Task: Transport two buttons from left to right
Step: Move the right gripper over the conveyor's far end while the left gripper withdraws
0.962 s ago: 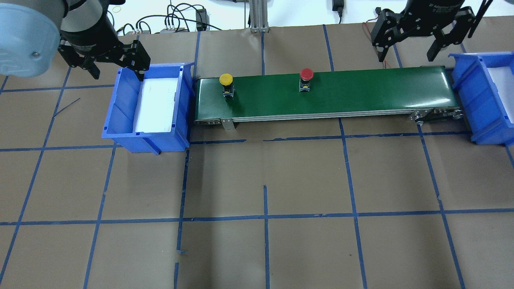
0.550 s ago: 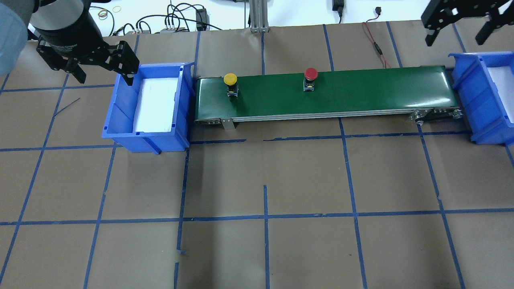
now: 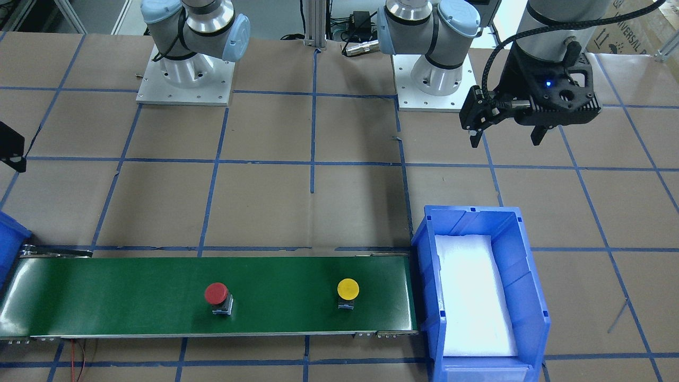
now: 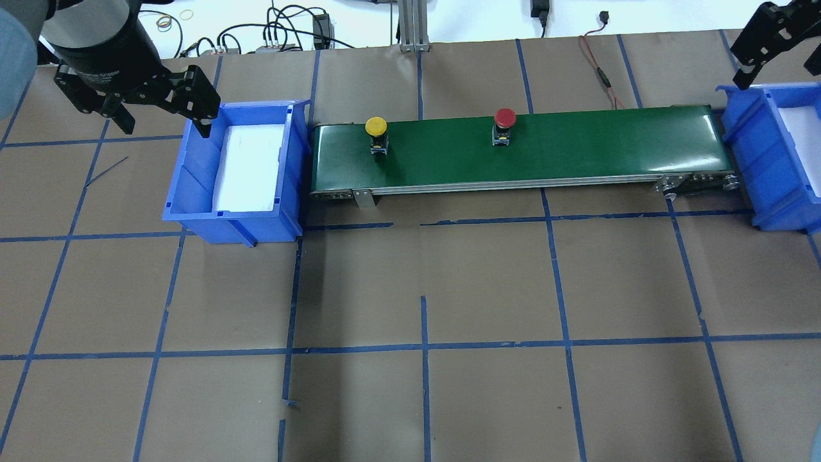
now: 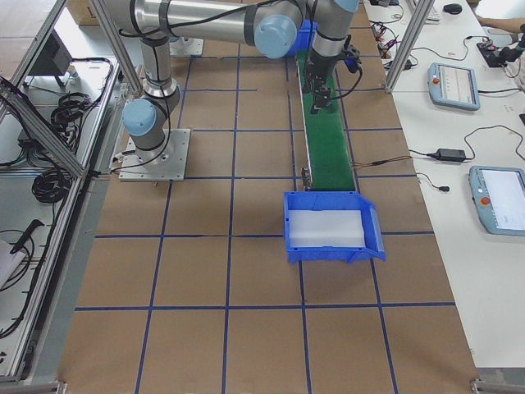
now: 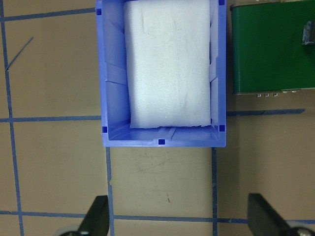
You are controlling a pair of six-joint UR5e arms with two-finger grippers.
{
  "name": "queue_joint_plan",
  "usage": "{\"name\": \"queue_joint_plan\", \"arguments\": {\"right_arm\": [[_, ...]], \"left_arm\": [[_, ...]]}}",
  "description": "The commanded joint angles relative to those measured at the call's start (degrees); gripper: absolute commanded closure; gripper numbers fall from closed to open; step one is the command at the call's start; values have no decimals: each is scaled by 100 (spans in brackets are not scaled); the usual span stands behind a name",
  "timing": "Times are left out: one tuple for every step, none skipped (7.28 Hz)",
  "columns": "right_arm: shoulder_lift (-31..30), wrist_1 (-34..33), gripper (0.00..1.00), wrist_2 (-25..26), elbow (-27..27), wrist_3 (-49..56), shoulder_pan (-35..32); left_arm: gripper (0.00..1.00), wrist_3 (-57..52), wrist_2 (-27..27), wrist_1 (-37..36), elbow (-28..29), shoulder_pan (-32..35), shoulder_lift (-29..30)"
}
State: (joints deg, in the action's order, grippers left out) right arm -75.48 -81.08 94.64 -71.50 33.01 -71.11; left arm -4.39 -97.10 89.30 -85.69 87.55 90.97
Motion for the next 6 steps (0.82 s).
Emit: {"name": "queue_joint_plan", "arguments": {"right_arm": [[724,-825,8,2,-161,844,10],[946,-1100,7,54,-215,1117,10],[983,-1051,7,11,-241,1424,10],[1026,-1294,7,-94,-303,1854,10],[1036,-1566,7,-217,-425,2406,10],[1079,-1682,7,-235,-452,3099,10]], "left_arm": [[0,0,7,0,0,7,-1],[0,0,7,0,0,-1,-1],[0,0,7,0,0,-1,-1],[0,0,7,0,0,-1,-1],[0,0,7,0,0,7,-1],[0,0,7,0,-17,-1,-1]]}}
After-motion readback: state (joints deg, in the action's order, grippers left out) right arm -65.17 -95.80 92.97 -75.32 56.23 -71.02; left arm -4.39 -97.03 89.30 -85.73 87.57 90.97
